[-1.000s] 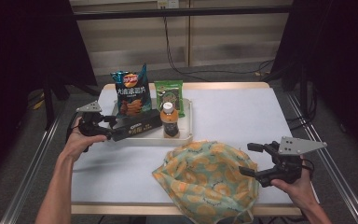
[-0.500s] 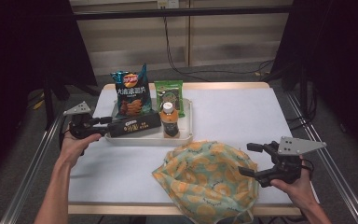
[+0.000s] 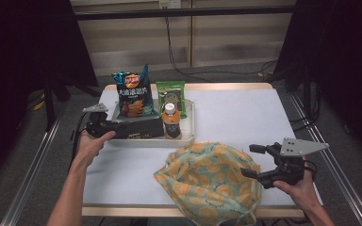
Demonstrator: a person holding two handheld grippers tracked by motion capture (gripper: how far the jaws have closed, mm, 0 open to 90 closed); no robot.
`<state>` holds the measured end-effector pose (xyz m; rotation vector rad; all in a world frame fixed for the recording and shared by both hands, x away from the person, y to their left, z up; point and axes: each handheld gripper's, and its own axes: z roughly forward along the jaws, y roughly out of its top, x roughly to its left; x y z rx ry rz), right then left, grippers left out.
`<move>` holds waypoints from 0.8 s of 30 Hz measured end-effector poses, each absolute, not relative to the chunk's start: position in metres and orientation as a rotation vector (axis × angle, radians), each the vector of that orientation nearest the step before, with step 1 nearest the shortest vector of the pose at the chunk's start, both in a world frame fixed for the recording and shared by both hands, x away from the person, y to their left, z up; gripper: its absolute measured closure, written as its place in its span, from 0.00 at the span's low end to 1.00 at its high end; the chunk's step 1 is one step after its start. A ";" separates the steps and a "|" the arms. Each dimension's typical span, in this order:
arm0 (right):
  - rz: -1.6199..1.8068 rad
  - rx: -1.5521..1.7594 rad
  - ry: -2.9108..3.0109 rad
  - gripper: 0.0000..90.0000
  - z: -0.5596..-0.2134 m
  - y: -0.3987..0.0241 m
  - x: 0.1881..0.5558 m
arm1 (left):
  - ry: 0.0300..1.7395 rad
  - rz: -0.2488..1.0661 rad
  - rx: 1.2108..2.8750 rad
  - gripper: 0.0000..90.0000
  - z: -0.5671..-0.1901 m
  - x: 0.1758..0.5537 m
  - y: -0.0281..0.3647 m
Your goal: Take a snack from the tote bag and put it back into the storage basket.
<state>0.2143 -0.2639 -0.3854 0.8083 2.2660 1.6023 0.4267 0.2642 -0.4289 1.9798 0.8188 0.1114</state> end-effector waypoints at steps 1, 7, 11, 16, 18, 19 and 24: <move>1.600 0.811 2.267 0.18 -0.386 -0.264 0.214 | 0.832 0.105 1.978 1.00 -0.429 0.429 0.261; 1.607 0.815 2.267 0.18 -0.386 -0.264 0.215 | 0.873 0.112 1.982 1.00 -0.426 0.444 0.240; 1.606 0.812 2.267 0.18 -0.387 -0.265 0.214 | 0.923 0.126 2.002 1.00 -0.431 0.456 0.228; 1.611 0.812 2.268 0.18 -0.388 -0.265 0.215 | 0.939 0.127 2.023 1.00 -0.434 0.466 0.212; 1.610 0.810 2.272 0.18 -0.389 -0.266 0.216 | 0.937 0.131 2.042 1.00 -0.435 0.468 0.208; 1.618 0.810 2.273 0.18 -0.390 -0.265 0.216 | 0.941 0.132 2.037 1.00 -0.436 0.468 0.207; 1.630 0.813 2.277 0.18 -0.391 -0.266 0.219 | 0.963 0.149 2.052 1.00 -0.437 0.470 0.206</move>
